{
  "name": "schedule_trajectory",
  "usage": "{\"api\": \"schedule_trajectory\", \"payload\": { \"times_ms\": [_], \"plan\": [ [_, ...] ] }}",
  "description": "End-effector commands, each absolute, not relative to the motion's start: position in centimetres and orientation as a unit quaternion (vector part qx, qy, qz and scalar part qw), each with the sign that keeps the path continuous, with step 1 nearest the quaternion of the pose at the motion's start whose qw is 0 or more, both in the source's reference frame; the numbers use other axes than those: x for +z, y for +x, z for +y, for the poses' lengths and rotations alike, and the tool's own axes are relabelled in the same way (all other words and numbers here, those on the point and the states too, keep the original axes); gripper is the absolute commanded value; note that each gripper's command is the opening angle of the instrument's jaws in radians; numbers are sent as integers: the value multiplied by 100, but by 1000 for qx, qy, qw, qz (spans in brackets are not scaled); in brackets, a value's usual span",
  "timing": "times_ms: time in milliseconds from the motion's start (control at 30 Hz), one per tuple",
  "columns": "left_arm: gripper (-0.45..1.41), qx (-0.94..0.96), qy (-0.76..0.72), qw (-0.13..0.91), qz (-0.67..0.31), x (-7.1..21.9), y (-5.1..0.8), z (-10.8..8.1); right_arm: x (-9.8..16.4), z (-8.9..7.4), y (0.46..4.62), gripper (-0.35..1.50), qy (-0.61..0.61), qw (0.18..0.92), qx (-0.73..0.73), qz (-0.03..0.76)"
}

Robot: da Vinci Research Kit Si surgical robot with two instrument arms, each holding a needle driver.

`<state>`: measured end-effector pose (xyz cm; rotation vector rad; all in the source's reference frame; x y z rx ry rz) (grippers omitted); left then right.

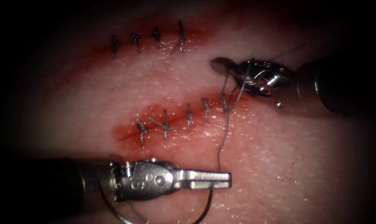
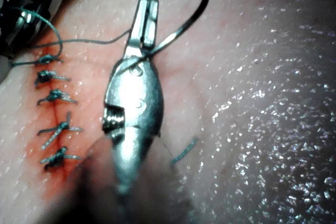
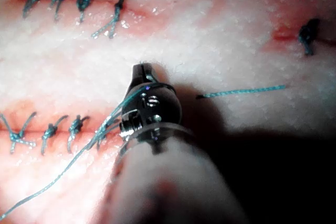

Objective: Wound Closure

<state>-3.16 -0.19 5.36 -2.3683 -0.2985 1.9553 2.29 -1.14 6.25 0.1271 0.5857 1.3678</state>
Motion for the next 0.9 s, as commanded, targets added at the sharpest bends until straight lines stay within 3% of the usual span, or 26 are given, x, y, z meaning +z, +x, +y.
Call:
{"api": "schedule_trajectory", "payload": {
  "times_ms": [33,200,467,633,900],
  "plan": [
    [-45,641,-761,37,-92,541,-320,-21,624,-119,231,-35,63,735,620,266],
    [-45,735,-677,28,1,541,-304,-2,600,-116,219,-35,58,742,594,304],
    [-45,886,-458,40,69,562,-289,34,557,-115,217,-35,21,747,539,389],
    [-45,939,-305,-35,152,584,-288,56,547,-125,218,-35,35,751,508,420],
    [-45,949,-189,-130,214,593,-262,101,541,-152,208,-35,48,759,483,434]
  ]
}}
